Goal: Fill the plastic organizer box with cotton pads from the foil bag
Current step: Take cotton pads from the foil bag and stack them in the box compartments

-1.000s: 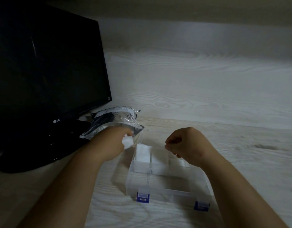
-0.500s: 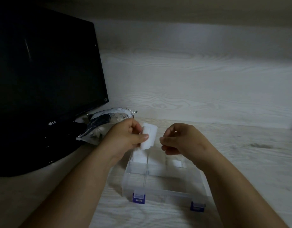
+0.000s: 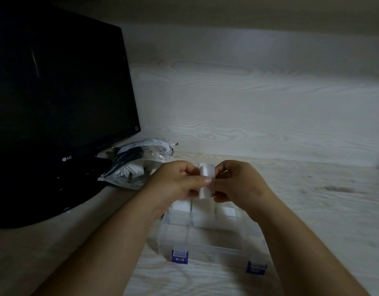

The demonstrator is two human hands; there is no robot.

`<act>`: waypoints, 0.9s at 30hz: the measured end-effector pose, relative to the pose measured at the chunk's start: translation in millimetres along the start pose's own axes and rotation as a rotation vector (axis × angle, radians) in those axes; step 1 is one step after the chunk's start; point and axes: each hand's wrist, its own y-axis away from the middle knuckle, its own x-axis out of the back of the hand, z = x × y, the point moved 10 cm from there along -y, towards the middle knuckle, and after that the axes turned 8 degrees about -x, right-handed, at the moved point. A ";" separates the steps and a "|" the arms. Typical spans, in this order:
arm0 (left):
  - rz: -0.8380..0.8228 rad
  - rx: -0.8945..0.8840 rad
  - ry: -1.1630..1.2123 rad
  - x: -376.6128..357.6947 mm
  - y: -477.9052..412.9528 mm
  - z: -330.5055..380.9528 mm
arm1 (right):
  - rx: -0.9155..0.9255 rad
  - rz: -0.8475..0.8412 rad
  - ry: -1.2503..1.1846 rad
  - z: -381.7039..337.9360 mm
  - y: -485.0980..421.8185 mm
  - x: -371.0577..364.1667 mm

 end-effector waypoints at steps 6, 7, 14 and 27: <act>0.036 0.036 0.028 7.2 -1.8 -4.8 | -0.045 -0.007 -0.054 5.3 -1.7 0.4; 0.037 0.040 0.028 8.0 -1.7 -5.7 | -0.051 -0.002 -0.064 6.1 -2.1 1.2; 0.116 0.041 -0.009 15.8 -1.2 -7.6 | 0.052 0.219 -0.073 -3.0 -2.4 27.9; 0.120 0.019 -0.078 14.5 -1.1 -6.6 | 0.015 0.037 0.068 -1.1 0.1 2.1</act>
